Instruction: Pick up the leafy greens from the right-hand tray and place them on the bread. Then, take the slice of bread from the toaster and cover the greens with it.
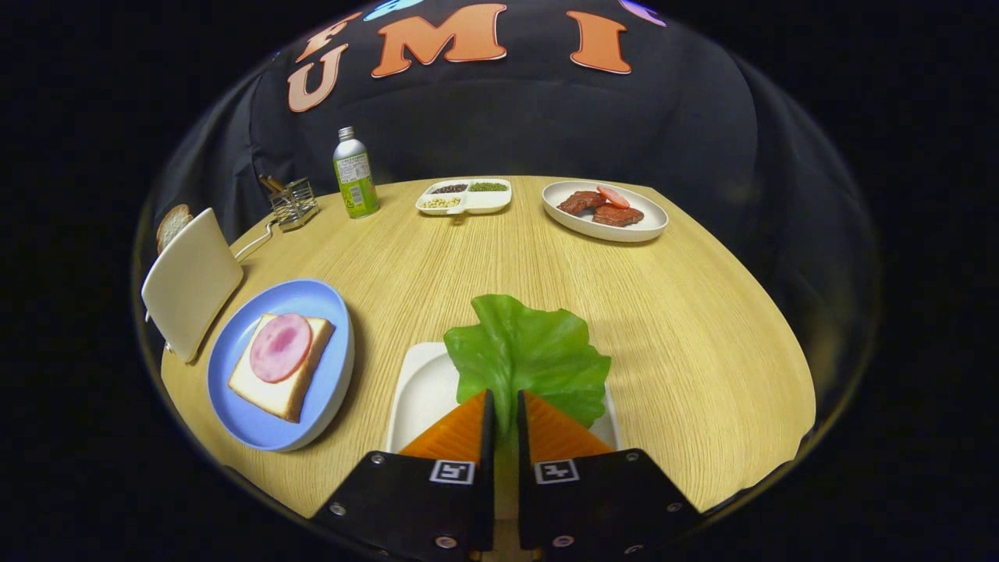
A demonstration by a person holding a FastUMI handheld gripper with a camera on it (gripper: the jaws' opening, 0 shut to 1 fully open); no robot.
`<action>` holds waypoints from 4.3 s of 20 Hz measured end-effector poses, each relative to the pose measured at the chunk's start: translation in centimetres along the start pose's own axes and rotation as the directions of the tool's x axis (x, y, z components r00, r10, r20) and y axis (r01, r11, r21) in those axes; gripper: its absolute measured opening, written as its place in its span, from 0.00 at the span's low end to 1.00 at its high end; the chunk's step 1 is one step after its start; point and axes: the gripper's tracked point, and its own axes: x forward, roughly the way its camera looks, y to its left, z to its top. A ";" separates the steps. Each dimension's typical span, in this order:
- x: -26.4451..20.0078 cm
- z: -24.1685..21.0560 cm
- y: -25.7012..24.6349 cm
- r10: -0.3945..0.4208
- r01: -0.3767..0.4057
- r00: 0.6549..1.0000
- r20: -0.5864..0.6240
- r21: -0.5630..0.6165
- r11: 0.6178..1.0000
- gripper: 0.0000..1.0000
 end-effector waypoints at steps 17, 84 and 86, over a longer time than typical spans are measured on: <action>-6.4 7.0 5.6 0.012 -0.008 0.990 0.144 -0.030 1.000 0.03; -13.0 20.3 43.0 0.298 -0.227 0.911 0.284 -0.259 0.939 0.98; -12.8 20.3 44.5 0.315 -0.240 0.907 0.280 -0.272 0.932 0.98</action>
